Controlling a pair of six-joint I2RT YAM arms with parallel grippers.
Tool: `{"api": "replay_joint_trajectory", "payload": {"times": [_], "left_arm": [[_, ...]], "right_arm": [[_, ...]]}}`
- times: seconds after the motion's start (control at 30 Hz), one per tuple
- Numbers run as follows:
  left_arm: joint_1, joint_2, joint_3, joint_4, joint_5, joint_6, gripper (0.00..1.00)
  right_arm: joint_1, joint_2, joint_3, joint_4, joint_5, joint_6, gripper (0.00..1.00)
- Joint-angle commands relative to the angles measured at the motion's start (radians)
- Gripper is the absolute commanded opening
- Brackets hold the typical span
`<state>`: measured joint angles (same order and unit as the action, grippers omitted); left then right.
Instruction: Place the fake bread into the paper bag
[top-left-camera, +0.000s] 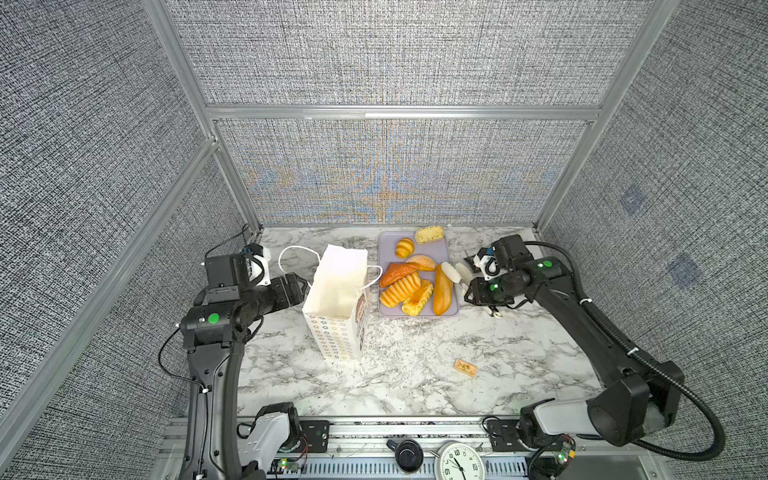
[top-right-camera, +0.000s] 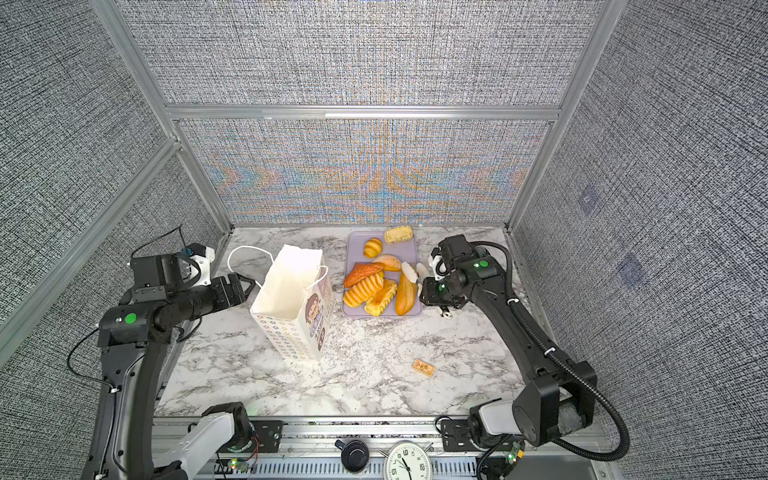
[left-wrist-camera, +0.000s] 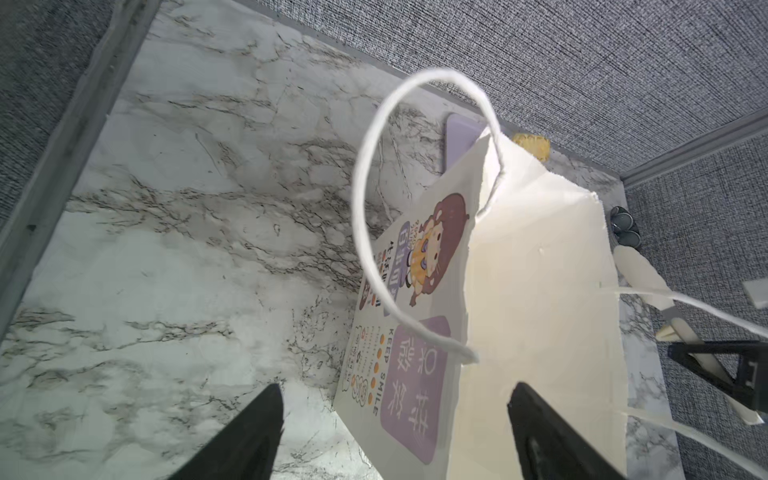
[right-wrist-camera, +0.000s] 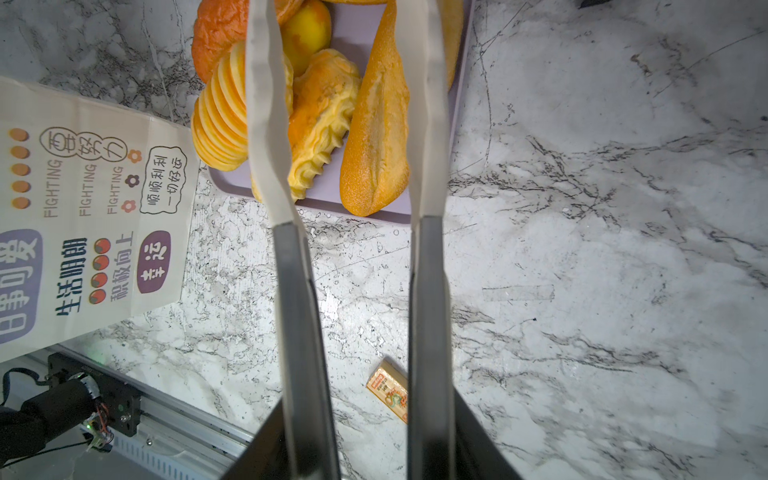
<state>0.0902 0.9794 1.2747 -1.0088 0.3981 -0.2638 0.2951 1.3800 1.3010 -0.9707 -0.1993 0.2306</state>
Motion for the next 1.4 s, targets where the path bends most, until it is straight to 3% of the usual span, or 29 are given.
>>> {"api": "replay_joint_trajectory", "payload": {"times": [0.0, 0.23, 0.47, 0.8, 1.2, 1.37], "left_arm": [[-0.021, 0.013, -0.006, 0.064, 0.058, -0.008, 0.85], [-0.120, 0.071, -0.008, 0.094, -0.020, -0.002, 0.83], [-0.171, 0.127, -0.011, 0.118, -0.124, -0.009, 0.73], [-0.207, 0.169, -0.015, 0.163, -0.117, -0.039, 0.51], [-0.216, 0.149, -0.041, 0.198, -0.161, -0.096, 0.06], [-0.216, 0.112, -0.050, 0.199, -0.215, -0.125, 0.00]], "right_arm": [[0.005, -0.009, -0.007, 0.020, -0.018, 0.010, 0.46], [0.008, -0.032, -0.040, 0.029, -0.025, 0.023, 0.46], [0.013, -0.050, -0.064, 0.039, -0.028, 0.030, 0.46], [0.013, -0.053, -0.085, 0.053, -0.030, 0.032, 0.46], [0.013, -0.046, -0.088, 0.060, -0.029, 0.022, 0.46], [0.013, -0.046, -0.086, 0.060, -0.030, 0.017, 0.46]]}}
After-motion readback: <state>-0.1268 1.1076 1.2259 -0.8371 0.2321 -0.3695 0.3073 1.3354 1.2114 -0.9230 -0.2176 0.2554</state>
